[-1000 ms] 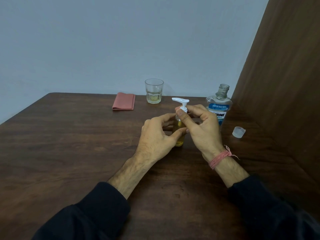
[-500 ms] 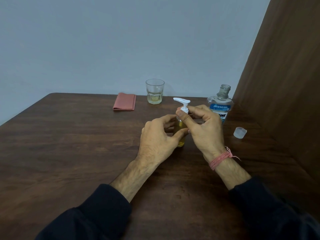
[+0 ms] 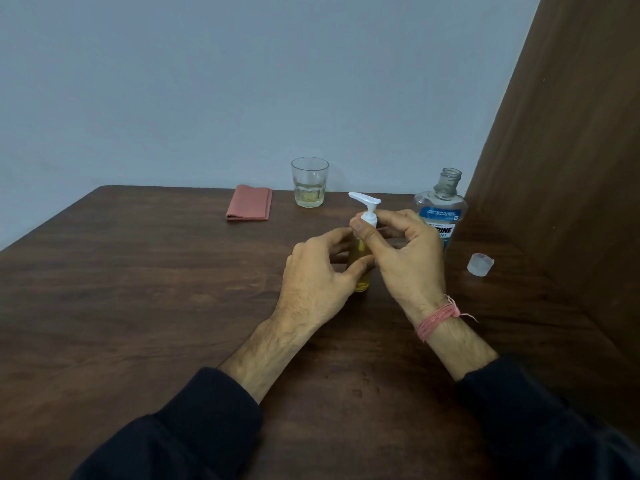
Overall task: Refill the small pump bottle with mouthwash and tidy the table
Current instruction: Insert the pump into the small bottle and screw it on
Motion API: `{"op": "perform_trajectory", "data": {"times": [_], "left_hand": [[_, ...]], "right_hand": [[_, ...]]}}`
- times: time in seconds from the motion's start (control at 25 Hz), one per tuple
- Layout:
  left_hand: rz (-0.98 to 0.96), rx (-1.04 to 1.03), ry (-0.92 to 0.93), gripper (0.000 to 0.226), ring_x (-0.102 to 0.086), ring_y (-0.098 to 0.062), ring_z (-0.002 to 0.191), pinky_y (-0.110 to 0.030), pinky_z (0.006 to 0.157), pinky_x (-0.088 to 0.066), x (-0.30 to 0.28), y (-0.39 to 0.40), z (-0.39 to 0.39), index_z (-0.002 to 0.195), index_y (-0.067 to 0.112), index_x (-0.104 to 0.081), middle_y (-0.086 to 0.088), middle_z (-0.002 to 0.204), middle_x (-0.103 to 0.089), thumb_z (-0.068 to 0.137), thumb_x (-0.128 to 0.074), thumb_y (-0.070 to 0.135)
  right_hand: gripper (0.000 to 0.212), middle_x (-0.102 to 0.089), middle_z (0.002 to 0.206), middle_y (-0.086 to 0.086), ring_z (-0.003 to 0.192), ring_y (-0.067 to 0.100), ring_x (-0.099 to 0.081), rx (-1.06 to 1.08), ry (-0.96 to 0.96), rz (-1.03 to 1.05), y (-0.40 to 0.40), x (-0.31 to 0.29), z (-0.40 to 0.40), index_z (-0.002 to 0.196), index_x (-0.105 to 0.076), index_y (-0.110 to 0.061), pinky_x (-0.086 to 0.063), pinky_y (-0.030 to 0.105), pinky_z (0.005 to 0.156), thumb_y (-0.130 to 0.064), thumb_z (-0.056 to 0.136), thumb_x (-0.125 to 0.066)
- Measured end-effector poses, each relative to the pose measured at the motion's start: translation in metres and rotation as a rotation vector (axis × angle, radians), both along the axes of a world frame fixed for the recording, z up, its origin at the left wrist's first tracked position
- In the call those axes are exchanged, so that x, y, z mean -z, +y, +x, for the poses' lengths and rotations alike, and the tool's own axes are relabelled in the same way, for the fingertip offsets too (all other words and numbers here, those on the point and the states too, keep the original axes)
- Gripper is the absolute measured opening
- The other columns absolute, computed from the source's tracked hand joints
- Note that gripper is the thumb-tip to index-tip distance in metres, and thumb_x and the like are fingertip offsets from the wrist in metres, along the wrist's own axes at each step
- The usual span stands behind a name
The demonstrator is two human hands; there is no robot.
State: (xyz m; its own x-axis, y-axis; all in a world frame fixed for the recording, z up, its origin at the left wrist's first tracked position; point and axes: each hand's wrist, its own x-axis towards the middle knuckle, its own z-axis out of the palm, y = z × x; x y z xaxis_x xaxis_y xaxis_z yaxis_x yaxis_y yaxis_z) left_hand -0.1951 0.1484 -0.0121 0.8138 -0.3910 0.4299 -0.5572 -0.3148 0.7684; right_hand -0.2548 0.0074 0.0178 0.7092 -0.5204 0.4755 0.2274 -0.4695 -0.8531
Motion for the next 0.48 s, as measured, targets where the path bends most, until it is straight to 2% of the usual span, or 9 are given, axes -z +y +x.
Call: {"op": "perform_trajectory", "data": {"times": [0.12, 0.24, 0.36, 0.48], "left_hand": [[-0.004, -0.002, -0.018, 0.061, -0.073, 0.004, 0.124, -0.025, 0.107, -0.059, 0.001, -0.002, -0.001, 0.154, 0.035, -0.066, 0.015, 0.136, -0.080, 0.097, -0.086, 0.046], [-0.019, -0.040, -0.017, 0.067, -0.068, 0.009, 0.121, -0.018, 0.106, -0.054, 0.004, -0.005, 0.000, 0.156, 0.033, -0.064, 0.015, 0.136, -0.079, 0.095, -0.091, 0.038], [0.009, -0.109, -0.014, 0.068, -0.070, 0.008, 0.119, -0.022, 0.108, -0.057, 0.006, -0.005, 0.005, 0.154, 0.033, -0.067, 0.017, 0.134, -0.080, 0.092, -0.095, 0.037], [0.065, -0.200, -0.026, 0.066, -0.072, 0.009, 0.112, -0.022, 0.104, -0.057, 0.006, -0.005, 0.013, 0.148, 0.033, -0.070, 0.019, 0.128, -0.081, 0.089, -0.096, 0.044]], "right_hand": [[0.026, -0.070, 0.111, -0.014, 0.098, 0.001, -0.072, -0.010, -0.023, -0.016, -0.002, 0.000, -0.001, 0.112, -0.077, -0.040, -0.067, 0.037, 0.079, -0.045, 0.089, -0.086], [0.037, -0.069, 0.108, -0.013, 0.087, 0.004, -0.070, 0.086, -0.096, -0.155, -0.008, 0.000, -0.003, 0.123, -0.073, -0.034, -0.055, 0.014, 0.065, -0.054, 0.092, -0.081], [0.025, -0.065, 0.094, -0.006, 0.068, 0.011, -0.061, 0.203, -0.312, -0.387, -0.024, -0.007, -0.007, 0.117, -0.074, -0.019, -0.044, 0.013, 0.059, -0.039, 0.102, -0.077], [0.009, -0.062, 0.098, -0.009, 0.073, 0.001, -0.056, 0.314, -0.451, -0.503, -0.051, -0.016, -0.011, 0.111, -0.070, -0.015, -0.040, 0.011, 0.063, -0.021, 0.105, -0.070]]}}
